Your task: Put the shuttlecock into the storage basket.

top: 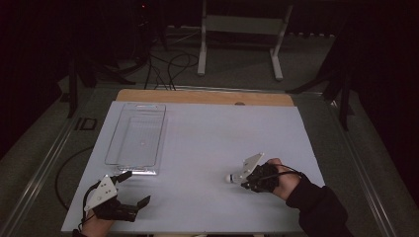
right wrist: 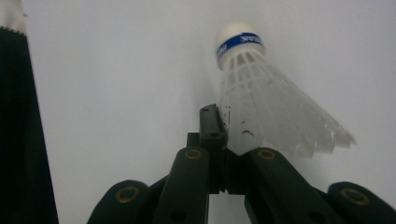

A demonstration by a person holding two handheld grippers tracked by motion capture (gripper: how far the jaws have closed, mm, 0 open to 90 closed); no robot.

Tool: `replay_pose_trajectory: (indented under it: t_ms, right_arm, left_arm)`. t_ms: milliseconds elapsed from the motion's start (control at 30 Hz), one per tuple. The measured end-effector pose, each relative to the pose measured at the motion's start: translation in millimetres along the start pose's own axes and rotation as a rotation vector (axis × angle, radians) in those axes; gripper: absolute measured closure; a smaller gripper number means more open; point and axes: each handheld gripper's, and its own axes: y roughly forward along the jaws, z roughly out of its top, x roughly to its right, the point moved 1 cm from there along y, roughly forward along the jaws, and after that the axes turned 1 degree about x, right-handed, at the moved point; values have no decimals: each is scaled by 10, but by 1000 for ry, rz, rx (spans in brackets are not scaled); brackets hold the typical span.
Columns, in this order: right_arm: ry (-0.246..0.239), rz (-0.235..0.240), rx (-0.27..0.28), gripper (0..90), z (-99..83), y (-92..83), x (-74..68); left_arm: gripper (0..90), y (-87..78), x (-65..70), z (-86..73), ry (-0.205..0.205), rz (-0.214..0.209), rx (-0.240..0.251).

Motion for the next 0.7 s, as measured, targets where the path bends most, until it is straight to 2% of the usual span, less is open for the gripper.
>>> replay_pose_trajectory:
  t_ms: [167,233,567,700]
  right_arm:
    - [-54,-37,80,892,10,-39,-38]
    - [-56,-37,105,892,6,-59,-53]
    - [-30,-39,119,892,-54,-120,-62]
    - [-27,-34,118,892,-59,-154,-61]
  left_arm:
    - [3,7,9,14,3,-1,-39]
    - [3,14,1,10,-3,-3,-54]
    - [3,21,-45,49,-31,-35,-102]
    - [3,-25,-82,142,-42,-45,-103]
